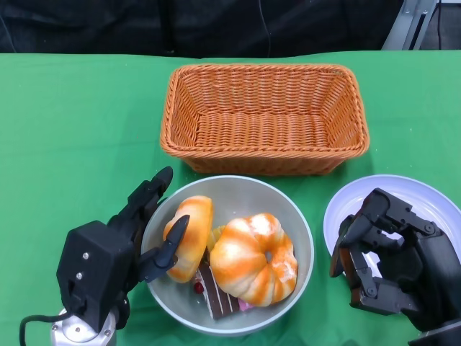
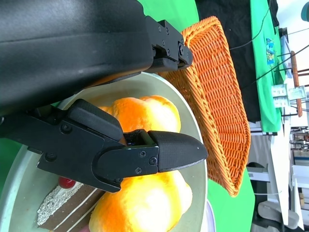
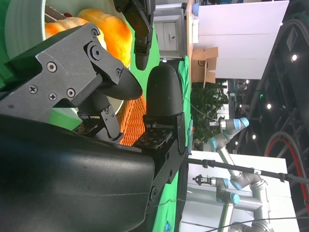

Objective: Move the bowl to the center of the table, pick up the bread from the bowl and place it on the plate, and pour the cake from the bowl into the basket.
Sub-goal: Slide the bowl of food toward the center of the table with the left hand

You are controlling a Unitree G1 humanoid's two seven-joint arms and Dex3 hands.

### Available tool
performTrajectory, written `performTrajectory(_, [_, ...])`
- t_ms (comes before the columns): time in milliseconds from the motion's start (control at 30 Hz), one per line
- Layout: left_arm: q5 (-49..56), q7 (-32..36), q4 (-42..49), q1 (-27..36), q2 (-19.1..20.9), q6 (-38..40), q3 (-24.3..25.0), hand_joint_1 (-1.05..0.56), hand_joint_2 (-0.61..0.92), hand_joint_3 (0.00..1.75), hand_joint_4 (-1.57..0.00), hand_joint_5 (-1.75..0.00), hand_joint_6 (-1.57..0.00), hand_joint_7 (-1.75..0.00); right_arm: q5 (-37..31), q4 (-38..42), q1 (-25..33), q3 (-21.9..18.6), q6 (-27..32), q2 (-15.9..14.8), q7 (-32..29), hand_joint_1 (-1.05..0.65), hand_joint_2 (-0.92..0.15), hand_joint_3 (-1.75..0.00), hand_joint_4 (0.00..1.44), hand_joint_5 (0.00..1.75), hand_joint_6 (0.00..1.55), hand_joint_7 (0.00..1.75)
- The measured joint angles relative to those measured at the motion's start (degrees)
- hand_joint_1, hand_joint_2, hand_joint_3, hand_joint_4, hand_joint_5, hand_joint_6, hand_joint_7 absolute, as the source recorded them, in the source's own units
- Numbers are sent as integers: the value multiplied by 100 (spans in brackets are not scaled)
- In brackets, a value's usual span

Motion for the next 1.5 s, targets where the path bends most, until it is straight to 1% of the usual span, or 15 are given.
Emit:
performTrajectory(433, [-141, -168, 0, 15, -65, -6, -114, -82, 92, 58, -20, -1, -16, -1, -2, 22, -1, -1, -10, 0, -2, -10, -52, -127, 76, 175, 64, 158])
performTrajectory(633, [-157, -238, -69, 29, 76, -3, -76, -83, 92, 59, -20, -1, -17, -1, 5, 52, -8, -1, -10, 1, 2, -9, -52, -127, 75, 175, 64, 158])
performTrajectory(767, [-230, -300, -266, 40, 214, 18, 60, -83, 92, 56, -20, -1, -18, -1, 5, 52, -8, -4, -10, 0, 2, -10, -52, -126, 75, 175, 63, 158])
performTrajectory(967, [-447, -383, -268, 35, 437, -39, 414, -82, 92, 53, -22, -1, -20, -2, 12, 50, -3, -9, -10, -1, 3, -9, -53, -126, 74, 175, 63, 158])
performTrajectory(1200, [-534, -398, -119, -3, 578, -510, 718, -82, 92, 47, -26, -2, -24, -2, 22, 51, -3, -12, -10, -4, 27, -10, -53, -125, 75, 175, 64, 158])
performTrajectory(1267, [-683, -428, -35, -21, 579, -565, 814, -80, 92, 40, -33, -4, -31, -4, 24, 51, -3, -14, -10, -4, 31, -10, -53, -125, 75, 175, 64, 158])
performTrajectory(1333, [-865, -476, 70, -43, 553, -658, 934, -72, 92, 26, -50, -8, -46, -6, 31, 54, -4, -19, -10, -5, 63, -9, -54, -124, 74, 175, 64, 157])
performTrajectory(1400, [-1049, -512, 277, -137, 486, -957, 1071, -57, 92, 15, -68, -8, -62, -5, 36, 63, -8, -30, -10, -6, 77, -9, -53, -123, 74, 175, 64, 156])
performTrajectory(1433, [-1131, -533, 370, -178, 431, -1141, 1140, -48, 92, 13, -76, -8, -69, -5, 36, 62, -10, -31, -10, -6, 79, -9, -54, -122, 74, 174, 64, 155])
performTrajectory(1500, [-1295, -644, 618, -258, 345, -1557, 1229, -36, 92, 12, -89, -10, -82, -7, 35, 63, -13, -37, -10, -6, 78, -8, -55, -119, 73, 173, 65, 153])
